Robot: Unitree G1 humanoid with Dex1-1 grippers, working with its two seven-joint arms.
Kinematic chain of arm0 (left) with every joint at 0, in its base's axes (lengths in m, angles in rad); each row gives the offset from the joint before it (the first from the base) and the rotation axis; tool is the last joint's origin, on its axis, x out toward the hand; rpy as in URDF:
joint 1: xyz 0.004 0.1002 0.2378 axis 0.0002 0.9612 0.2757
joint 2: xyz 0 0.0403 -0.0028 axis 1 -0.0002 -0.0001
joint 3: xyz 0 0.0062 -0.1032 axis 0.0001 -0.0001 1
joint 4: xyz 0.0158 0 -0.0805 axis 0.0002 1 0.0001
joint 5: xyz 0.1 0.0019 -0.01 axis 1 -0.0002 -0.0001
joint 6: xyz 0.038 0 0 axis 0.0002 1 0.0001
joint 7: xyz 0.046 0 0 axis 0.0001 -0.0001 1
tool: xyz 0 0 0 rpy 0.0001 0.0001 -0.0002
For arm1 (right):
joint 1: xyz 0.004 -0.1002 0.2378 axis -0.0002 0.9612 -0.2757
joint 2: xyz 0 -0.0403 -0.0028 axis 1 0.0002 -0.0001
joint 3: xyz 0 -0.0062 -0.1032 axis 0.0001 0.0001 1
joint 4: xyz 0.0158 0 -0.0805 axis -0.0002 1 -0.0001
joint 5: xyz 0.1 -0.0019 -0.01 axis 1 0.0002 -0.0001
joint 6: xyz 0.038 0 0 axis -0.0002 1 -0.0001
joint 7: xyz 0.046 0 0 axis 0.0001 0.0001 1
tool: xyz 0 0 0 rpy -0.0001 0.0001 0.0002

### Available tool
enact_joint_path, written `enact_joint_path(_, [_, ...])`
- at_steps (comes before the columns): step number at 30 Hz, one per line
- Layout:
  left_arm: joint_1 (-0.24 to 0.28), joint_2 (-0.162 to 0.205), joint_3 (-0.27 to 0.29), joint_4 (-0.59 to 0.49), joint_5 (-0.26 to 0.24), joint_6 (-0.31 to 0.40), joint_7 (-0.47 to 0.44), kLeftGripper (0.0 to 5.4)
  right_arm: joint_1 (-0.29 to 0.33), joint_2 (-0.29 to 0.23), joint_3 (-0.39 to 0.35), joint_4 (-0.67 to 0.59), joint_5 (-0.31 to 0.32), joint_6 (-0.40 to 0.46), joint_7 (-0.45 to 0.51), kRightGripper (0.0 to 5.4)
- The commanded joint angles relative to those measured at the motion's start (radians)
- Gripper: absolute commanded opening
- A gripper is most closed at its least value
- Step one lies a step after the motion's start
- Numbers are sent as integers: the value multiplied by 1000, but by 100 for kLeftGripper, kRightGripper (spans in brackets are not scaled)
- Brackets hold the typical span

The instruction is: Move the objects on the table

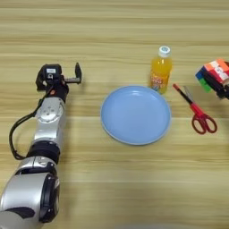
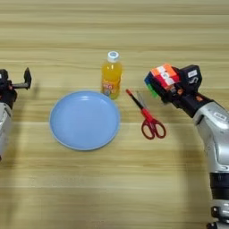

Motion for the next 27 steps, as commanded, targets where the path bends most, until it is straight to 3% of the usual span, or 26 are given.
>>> enact_joint_path(1, [-14, -2, -2, 7, 6, 6, 5, 540, 28, 9, 38, -84, 17, 42, 10, 333])
enact_joint_path(11, [-13, -7, -6, 4, 7, 6, 9, 540, 1, 60, 197, -114, -14, 69, 26, 333])
enact_joint_path(27, [-13, -14, -10, 5, 13, 6, 15, 540, -155, 192, 353, 128, -130, 45, 14, 333])
